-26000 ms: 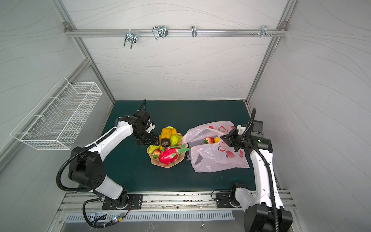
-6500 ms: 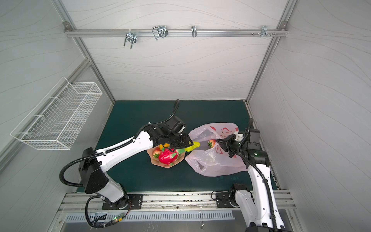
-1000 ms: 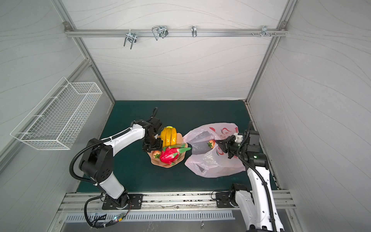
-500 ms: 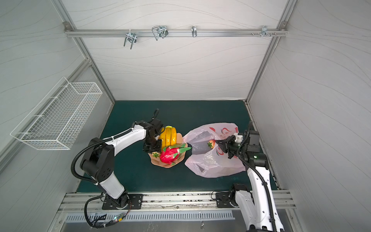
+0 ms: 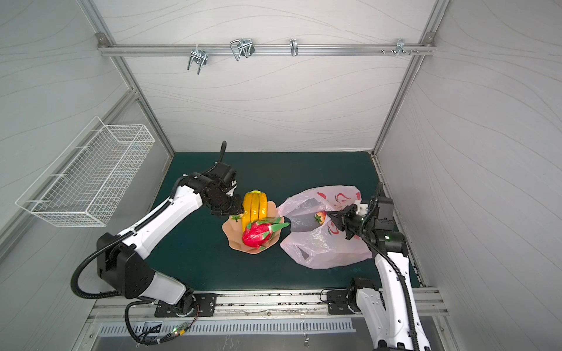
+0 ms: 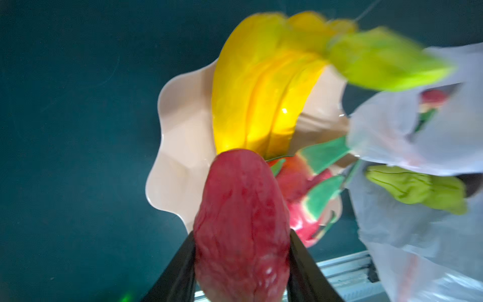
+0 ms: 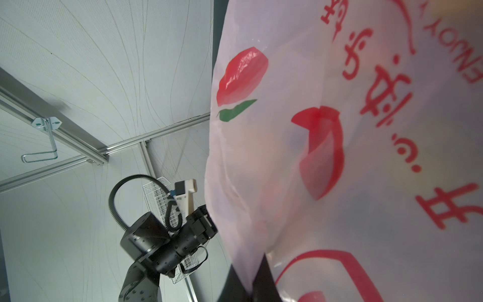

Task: Place the fruits into the plastic bag
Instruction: Pick up the fruit from the plate, then place the fruit in the plastic bag.

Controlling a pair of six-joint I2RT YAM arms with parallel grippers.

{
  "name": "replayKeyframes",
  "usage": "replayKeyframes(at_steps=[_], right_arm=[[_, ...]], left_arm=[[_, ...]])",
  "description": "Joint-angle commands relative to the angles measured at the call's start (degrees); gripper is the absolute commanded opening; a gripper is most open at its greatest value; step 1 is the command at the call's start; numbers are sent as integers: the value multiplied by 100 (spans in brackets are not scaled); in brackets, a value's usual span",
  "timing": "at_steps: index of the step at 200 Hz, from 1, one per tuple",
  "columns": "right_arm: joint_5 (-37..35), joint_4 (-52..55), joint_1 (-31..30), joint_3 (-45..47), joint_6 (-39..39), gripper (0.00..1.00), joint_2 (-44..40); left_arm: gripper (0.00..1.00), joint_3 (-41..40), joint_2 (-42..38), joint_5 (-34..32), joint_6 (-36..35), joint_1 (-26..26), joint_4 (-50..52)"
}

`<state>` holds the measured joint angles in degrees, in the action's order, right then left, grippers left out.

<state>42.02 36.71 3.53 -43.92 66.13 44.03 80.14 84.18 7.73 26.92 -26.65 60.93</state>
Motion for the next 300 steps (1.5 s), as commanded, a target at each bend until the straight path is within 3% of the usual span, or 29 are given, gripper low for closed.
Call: replayKeyframes(at_steps=[1,59,177,300], right_arm=[[-6,137,42,-169,5,0,-60],[0,166,43,-187,-29,0,-59],[32,205,43,-134,-13,0,-149],[53,337,43,-187,-82,0,-176]], left_arm=[[39,235,-199,645,210,9,-62],[37,134,-205,1150,885,-313,-797],[34,26,240,1207,2343,-1923,-2280],[33,-258,861,926,2485,-2968,-2596]])
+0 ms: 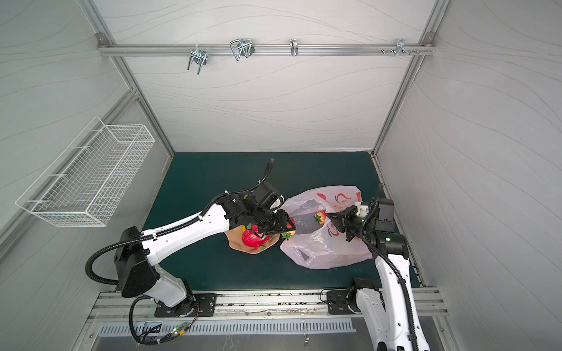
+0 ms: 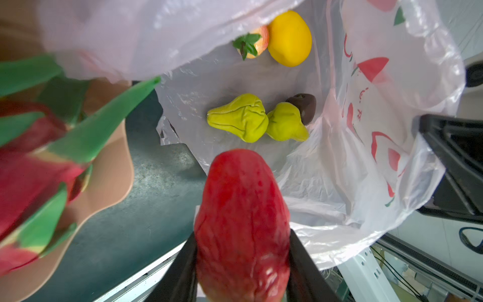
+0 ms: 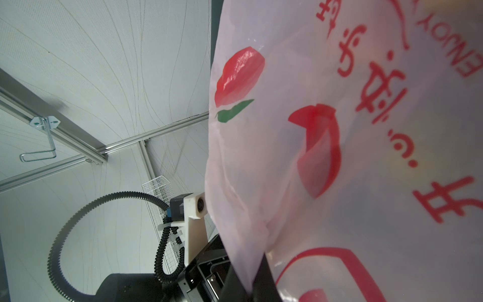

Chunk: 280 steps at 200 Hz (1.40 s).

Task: Place the fruits into the plastic bag
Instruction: Place the fruit in the plastic bag.

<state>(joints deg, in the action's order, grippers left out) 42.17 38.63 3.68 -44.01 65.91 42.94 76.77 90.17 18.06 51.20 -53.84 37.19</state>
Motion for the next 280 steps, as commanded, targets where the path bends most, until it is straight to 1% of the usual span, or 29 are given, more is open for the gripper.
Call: replayKeyframes(at_steps=[1,28,83,111,130,197,212,246,260,280], right_arm=[[37,145,27,-178,-56,0,-66],[42,195,27,-205,-86,0,-65],[24,270,27,-196,-109,0,-109],[13,302,27,-158,-100,0,-127],[10,310,27,-143,-96,0,-145],[2,320,23,-118,-61,0,-189],[3,307,18,-100,-52,0,-198],[29,246,15,-44,-26,0,-199],[28,219,16,-29,-17,0,-190],[55,161,18,-17,1,0,-172]], left_arm=[[33,81,276,-105,57,-254,-230],[33,250,497,16,-43,-373,-270],[33,523,1066,698,-99,-475,-440],[33,743,1331,804,-132,-483,-506],[33,1034,1624,854,-166,-487,-500],[33,2521,2810,947,-229,-487,-337],[34,2716,3052,945,-153,-487,-378],[37,3203,3491,1164,103,-521,-633],[40,3279,3563,1155,197,-547,-685],[47,3242,3604,1147,312,-557,-789]])
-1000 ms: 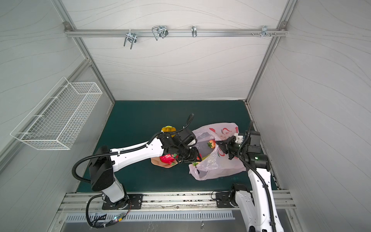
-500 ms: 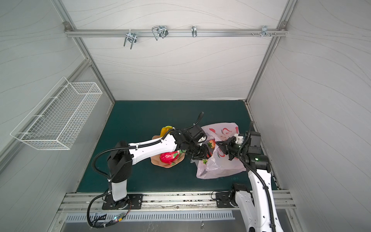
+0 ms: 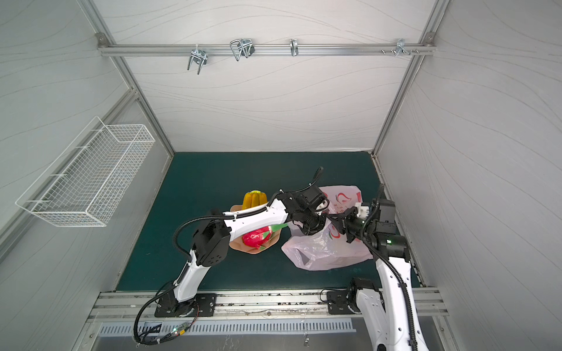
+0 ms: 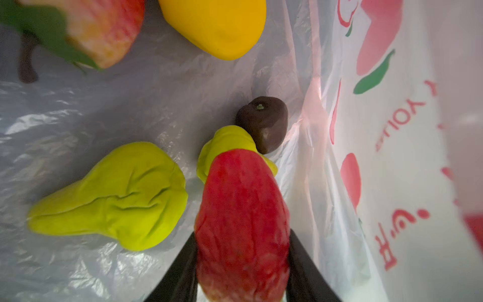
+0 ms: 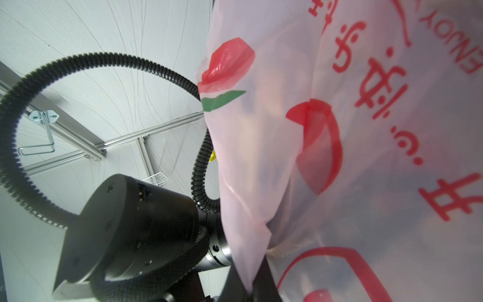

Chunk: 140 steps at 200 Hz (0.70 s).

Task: Place the fruits into the plastic bag
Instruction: Place the fruit in the plastic bag.

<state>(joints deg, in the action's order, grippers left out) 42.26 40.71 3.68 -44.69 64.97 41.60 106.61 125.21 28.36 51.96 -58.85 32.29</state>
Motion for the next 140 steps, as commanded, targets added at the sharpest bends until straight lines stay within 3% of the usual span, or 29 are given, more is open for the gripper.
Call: replayKeyframes(at_steps=[1,35,52,140], right_arm=[[46,-46,14,53,95,0,-43],[57,-107,11,83,112,0,-30],[56,-122,18,75,129,0,-12],[63,-160,18,-1,139,0,25]], left_arm=[[48,257,100,122,236,-56,-310],[73,220,144,204,475,-82,-540],[80,223,137,240,516,-100,-562],[87,-279,-452,133,309,100,-300]])
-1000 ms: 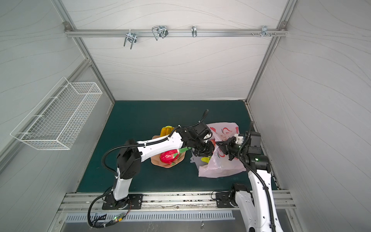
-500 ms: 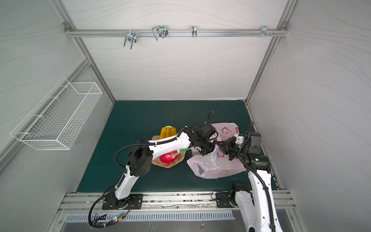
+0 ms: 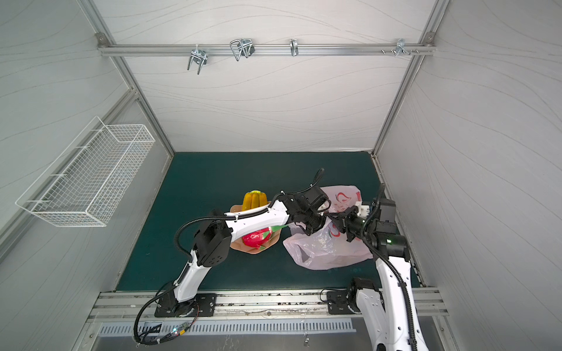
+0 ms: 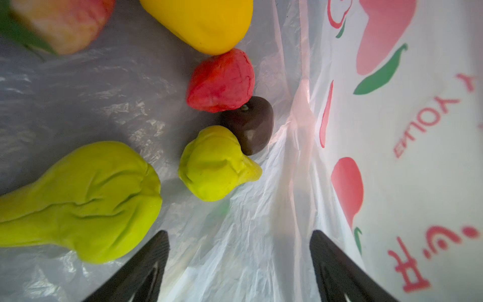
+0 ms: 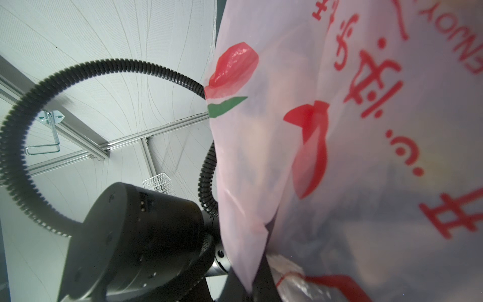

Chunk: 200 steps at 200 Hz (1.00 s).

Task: Place the fruits into the plastic bag
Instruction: Place the fruit in the plastic bag.

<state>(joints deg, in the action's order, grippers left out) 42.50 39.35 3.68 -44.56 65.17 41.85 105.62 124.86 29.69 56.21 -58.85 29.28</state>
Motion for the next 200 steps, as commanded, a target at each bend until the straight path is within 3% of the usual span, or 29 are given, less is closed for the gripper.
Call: replayKeyframes(at_steps=[1,83,130,200], right_arm=[[39,-24,18,-16,119,0,-5],[-5,-14,53,-119,99,0,75],[-58,-41,56,-141,111,0,100],[-64,-31,80,-168,106,1,92]], left_arm=[[87,-191,-440,1,-126,101,5],[87,-732,-1470,-452,-1057,294,1206],[85,-638,-1816,-1135,-1729,356,2509],[86,-967,-2585,-1899,-2656,641,3372]])
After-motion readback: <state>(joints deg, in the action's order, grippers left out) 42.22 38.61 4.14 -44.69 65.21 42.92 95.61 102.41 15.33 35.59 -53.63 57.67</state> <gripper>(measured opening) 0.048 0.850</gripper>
